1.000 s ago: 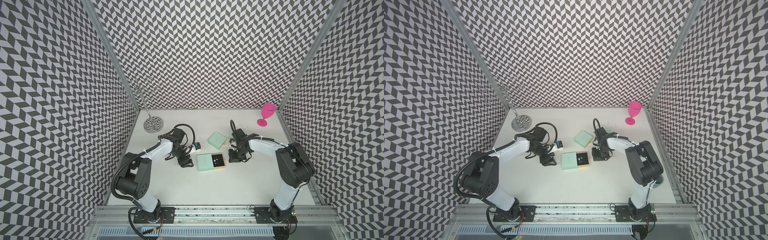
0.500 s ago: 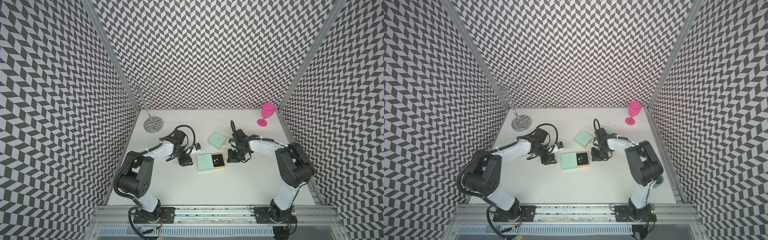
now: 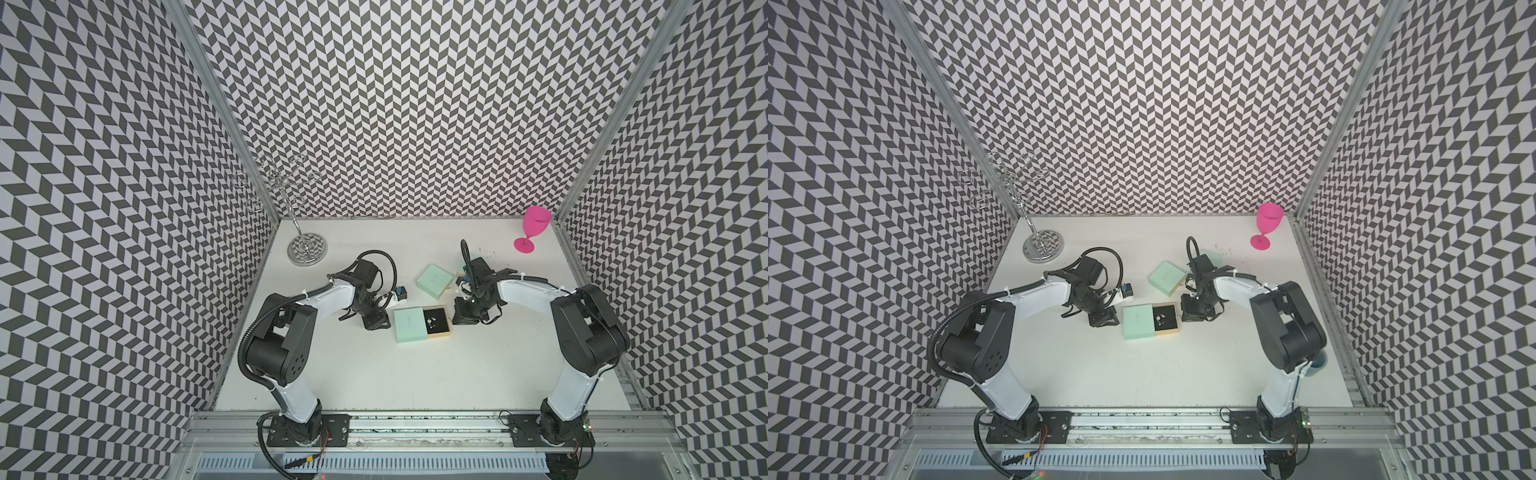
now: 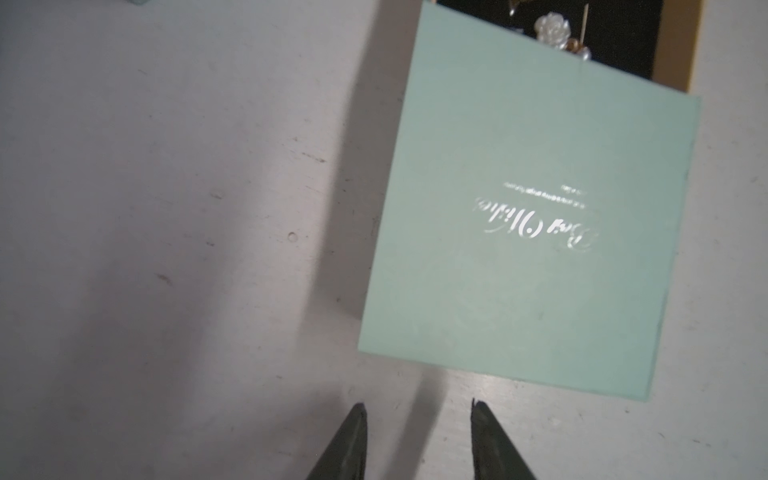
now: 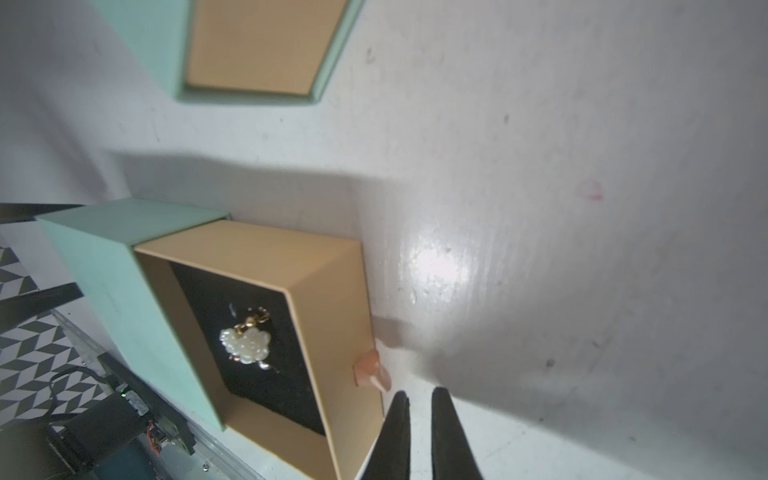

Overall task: Place the earrings into the drawer-style jewelry box
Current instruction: Close the drawer of the jewelry box.

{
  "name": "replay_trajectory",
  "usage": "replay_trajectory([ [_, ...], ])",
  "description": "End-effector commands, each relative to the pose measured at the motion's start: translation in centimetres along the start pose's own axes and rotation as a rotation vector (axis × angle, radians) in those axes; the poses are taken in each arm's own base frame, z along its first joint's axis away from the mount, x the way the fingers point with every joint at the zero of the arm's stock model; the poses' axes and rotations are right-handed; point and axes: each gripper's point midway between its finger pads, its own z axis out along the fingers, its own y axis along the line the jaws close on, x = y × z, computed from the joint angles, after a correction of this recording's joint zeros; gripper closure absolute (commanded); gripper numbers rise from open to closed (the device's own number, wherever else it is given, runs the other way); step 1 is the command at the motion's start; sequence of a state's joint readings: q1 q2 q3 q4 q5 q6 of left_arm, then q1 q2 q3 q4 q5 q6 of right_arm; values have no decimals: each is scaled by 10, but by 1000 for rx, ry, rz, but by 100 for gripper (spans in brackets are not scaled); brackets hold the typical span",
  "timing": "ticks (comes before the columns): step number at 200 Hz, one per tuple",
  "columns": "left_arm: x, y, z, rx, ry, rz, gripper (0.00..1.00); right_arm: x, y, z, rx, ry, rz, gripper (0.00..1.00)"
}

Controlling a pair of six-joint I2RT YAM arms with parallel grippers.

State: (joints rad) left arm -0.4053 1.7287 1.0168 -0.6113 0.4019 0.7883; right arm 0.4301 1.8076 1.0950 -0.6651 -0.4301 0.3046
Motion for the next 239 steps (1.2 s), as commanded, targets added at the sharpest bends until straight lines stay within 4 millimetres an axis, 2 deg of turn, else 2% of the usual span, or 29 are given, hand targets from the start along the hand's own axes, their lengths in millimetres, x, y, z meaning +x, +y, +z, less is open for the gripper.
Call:
replay_trajectory([
  [1,-17,1,1,8,-37,28,57,-6,16,-1,-36,-8,-26,87],
  [67,-28,0,6,27,-56,24,57,0,26,12,-39,23,-50,87],
  [90,-33,-1,9,29,-57,32,57,-4,30,10,-33,15,-64,87],
  [124,-39,2,9,25,-62,36,57,-10,25,10,6,6,-68,87],
  [161,-41,4,11,26,-64,42,57,-18,34,14,-12,19,-85,88],
  [239,-62,6,11,30,-99,56,57,-8,56,24,-46,62,-139,88],
])
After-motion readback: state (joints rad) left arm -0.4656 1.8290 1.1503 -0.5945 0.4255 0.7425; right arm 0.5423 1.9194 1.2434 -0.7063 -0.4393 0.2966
